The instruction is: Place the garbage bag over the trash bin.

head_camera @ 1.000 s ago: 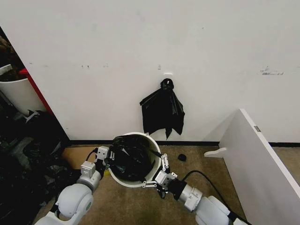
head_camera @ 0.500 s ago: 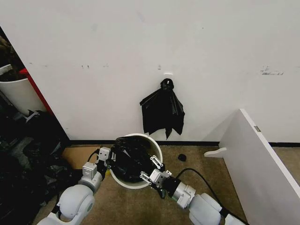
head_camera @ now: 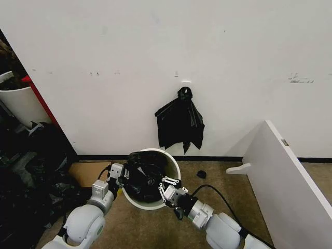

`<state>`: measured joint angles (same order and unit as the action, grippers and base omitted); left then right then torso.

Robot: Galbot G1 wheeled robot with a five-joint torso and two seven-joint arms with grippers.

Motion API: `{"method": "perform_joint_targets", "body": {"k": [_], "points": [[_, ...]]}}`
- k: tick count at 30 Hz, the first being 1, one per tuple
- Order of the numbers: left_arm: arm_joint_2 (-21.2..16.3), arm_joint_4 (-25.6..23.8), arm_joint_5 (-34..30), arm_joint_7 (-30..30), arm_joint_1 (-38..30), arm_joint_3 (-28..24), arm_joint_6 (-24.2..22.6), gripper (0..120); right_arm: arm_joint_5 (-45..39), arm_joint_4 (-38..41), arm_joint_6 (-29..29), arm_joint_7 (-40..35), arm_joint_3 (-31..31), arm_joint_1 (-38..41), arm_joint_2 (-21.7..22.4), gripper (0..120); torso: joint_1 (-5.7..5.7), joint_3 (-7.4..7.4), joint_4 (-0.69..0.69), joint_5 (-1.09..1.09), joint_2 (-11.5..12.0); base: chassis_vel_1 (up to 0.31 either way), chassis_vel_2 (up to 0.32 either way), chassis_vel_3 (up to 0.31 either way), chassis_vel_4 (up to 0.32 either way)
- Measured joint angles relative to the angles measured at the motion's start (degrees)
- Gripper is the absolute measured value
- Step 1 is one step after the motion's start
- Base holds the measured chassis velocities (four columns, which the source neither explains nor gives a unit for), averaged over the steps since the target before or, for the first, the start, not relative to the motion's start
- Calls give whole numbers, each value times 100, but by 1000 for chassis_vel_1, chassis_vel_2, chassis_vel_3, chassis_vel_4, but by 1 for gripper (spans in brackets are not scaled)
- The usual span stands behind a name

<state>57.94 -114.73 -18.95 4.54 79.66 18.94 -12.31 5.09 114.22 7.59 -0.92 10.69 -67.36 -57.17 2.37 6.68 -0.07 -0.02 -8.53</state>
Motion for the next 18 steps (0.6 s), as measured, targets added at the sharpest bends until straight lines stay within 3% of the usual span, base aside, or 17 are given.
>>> {"method": "perform_joint_targets", "body": {"k": [6, 18], "points": [[-50, 176, 746, -145, 69, 43, 330, 1, -1978, 476, -937, -703, 128, 243, 64, 0, 0, 0, 0, 0, 0, 0, 0, 0, 0], [-86, 268, 1181, -402, 170, 142, 1005, 1, -3687, 778, -2173, -1671, 129, 826, 195, 0, 0, 0, 0, 0, 0, 0, 0, 0, 0]]}}
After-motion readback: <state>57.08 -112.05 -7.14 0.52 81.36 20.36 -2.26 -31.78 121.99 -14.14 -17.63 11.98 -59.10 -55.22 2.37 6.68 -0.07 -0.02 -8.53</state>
